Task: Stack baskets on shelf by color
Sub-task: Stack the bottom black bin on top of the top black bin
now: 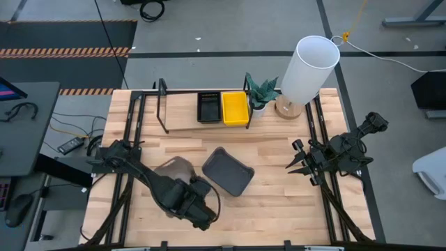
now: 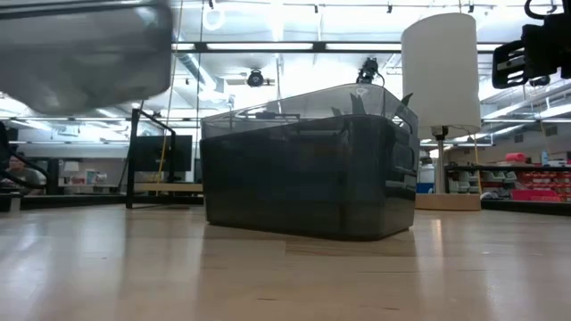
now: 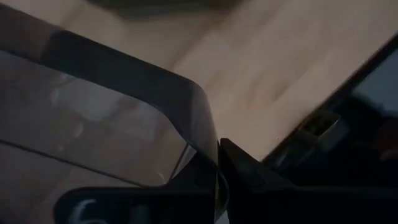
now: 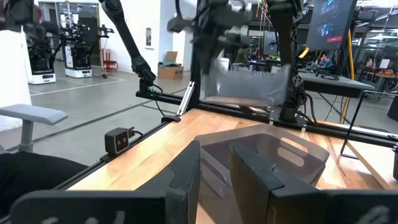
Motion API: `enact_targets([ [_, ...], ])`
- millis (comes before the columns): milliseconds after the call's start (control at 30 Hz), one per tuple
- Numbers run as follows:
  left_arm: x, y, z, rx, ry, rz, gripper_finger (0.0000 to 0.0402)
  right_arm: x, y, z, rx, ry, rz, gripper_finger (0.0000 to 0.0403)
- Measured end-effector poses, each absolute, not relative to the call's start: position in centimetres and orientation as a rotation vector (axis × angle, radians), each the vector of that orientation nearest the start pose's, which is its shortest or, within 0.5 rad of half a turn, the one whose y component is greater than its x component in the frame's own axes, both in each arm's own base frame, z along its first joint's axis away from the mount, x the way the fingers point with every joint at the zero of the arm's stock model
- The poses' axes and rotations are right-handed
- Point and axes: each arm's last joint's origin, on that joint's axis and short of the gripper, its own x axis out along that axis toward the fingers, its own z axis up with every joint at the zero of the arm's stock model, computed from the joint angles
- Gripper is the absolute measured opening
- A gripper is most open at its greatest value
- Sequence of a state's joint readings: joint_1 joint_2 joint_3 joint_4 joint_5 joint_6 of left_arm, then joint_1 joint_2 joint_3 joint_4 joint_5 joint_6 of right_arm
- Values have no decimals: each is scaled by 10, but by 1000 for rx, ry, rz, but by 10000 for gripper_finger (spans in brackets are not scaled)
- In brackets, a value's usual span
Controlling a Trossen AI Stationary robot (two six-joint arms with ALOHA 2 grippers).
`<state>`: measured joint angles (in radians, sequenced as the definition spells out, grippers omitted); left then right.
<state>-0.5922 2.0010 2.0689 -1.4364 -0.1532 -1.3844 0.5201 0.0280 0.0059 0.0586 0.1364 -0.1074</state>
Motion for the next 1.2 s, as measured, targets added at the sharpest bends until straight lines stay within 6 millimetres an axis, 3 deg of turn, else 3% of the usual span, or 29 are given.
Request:
enact_targets([
  [233, 336, -189, 369, -754, 942, 631, 15, 88, 46, 169, -94, -55, 381, 90],
  [533, 368, -154, 407, -854, 700, 502, 15, 88, 46, 169, -94, -55, 381, 90],
  [800, 393, -136, 407, -975, 632, 439, 16, 88, 46, 169, -94, -55, 381, 90],
  [1200, 413, -141, 374, -995, 769, 451, 14, 88, 46, 170, -91, -66, 381, 90],
])
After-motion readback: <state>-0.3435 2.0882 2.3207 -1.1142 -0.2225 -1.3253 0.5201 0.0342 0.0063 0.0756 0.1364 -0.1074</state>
